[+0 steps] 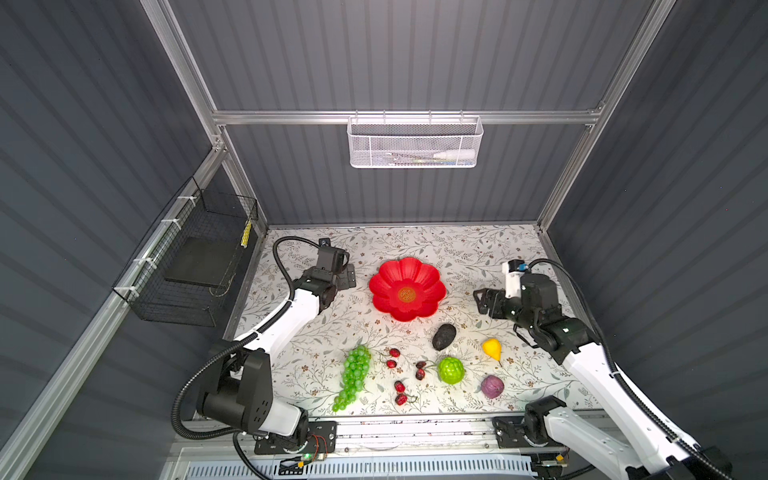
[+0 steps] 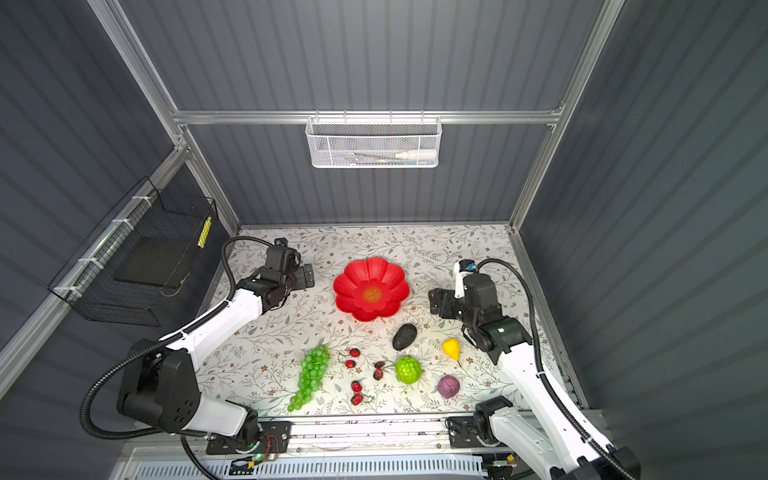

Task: Place and organize the fake fruits in the fruit bowl
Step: 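Move both grippers out from rest toward the fruits and bowl, then lower the right gripper onto the yellow lemon and close on it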

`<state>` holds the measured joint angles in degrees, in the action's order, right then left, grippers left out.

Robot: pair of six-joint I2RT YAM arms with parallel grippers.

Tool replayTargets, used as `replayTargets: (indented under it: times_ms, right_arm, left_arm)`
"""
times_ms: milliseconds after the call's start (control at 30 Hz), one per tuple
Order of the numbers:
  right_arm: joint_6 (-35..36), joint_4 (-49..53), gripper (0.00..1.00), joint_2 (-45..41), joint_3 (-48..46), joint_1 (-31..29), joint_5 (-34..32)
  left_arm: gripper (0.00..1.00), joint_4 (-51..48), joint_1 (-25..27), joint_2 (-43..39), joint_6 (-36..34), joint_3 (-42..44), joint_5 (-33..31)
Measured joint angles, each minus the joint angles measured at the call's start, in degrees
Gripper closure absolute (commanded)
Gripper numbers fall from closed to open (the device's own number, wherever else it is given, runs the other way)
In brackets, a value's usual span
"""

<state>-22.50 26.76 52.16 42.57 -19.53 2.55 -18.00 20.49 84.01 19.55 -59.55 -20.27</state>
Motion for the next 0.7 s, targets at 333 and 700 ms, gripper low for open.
replayTargets:
  times_ms: [333, 700]
  right_arm:
    - [-7.8, 12.8, 0.08, 6.6, -2.3, -8.2, -6.2]
    - [-12.3, 10.6, 0.07, 10.9, -5.1, -8.0, -10.7]
  left_arm:
    - [0.01, -8.0, 2.8, -2.6, 5.0, 0.5, 5.4]
    - [0.01, -8.2, 2.8, -6.4, 6.2, 2.3, 7.1]
